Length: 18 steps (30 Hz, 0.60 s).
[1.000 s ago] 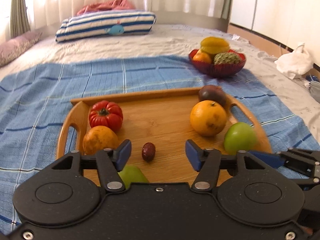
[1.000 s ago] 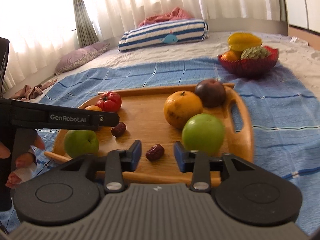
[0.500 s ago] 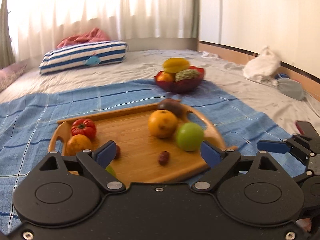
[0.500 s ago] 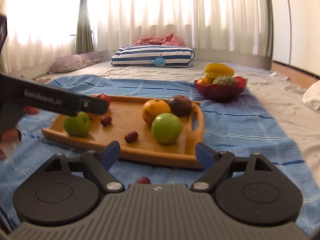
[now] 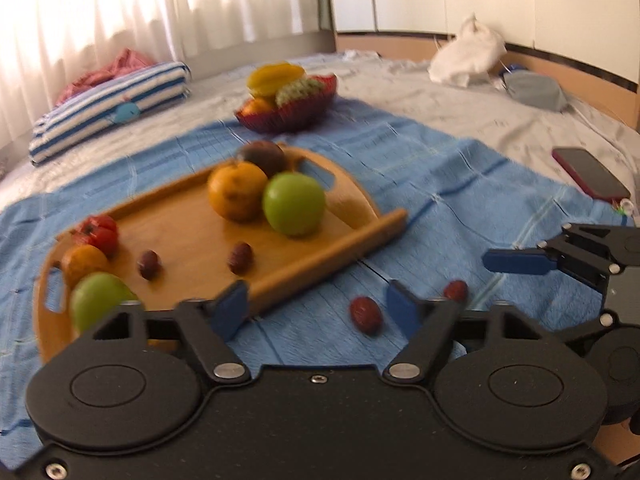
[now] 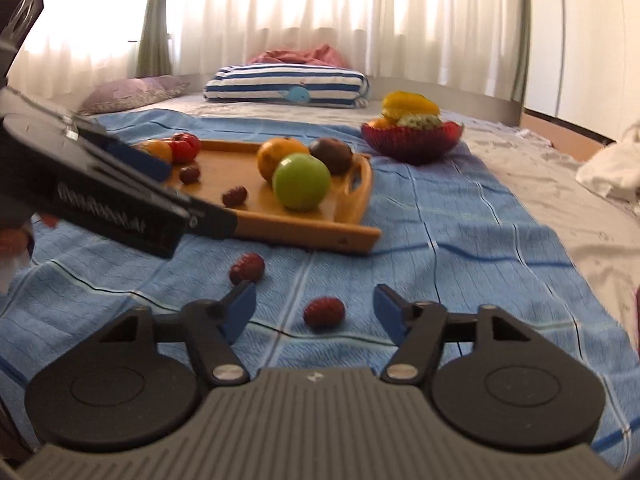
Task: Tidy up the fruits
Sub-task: 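Withdraw both open tools from the tray toward the remaining dates on the cloth, then grasp a red date with the left tool while the right tool grasps the last date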
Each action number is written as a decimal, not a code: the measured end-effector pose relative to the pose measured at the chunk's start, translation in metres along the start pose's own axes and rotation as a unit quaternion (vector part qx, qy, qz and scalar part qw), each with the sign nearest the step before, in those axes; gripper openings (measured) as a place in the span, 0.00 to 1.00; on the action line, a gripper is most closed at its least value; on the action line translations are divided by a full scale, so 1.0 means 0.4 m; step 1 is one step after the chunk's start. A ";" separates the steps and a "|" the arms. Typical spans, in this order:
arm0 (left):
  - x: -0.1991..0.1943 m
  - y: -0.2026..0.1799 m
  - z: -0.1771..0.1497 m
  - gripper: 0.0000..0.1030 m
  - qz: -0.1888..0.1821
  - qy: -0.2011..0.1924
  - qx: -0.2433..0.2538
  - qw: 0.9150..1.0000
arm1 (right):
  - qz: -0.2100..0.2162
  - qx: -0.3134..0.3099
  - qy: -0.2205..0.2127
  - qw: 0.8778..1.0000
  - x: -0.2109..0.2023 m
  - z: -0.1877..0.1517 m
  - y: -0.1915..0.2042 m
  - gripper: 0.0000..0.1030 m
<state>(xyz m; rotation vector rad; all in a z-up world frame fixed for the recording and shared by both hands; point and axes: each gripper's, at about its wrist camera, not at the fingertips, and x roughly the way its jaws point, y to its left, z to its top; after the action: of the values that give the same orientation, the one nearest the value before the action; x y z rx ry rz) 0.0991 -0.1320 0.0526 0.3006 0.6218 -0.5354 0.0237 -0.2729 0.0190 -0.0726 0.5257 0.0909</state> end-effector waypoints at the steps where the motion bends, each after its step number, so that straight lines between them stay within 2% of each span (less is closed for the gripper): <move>1: 0.013 -0.003 -0.005 0.54 -0.006 0.008 -0.003 1.000 | 0.000 0.006 0.002 1.000 0.004 -0.005 -0.005 0.70; 5: 0.050 -0.008 -0.018 0.40 -0.022 0.028 -0.016 0.999 | -0.004 0.018 0.004 1.000 0.020 -0.022 -0.016 0.66; 7: 0.064 -0.012 -0.018 0.29 -0.027 0.035 -0.019 0.999 | -0.007 0.020 0.003 1.000 0.025 -0.030 -0.018 0.60; 11: 0.085 -0.020 -0.013 0.27 -0.043 0.044 -0.030 0.998 | -0.006 0.022 -0.002 1.000 0.029 -0.039 -0.019 0.55; 18: 0.117 -0.037 -0.008 0.28 -0.039 0.048 -0.040 0.997 | 0.007 0.027 -0.008 1.000 0.023 -0.039 -0.026 0.51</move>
<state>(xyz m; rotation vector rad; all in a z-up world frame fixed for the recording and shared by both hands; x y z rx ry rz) 0.1211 -0.1607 0.0195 0.2283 0.7477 -0.5712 0.0251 -0.2838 0.0014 -0.0152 0.5118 0.0900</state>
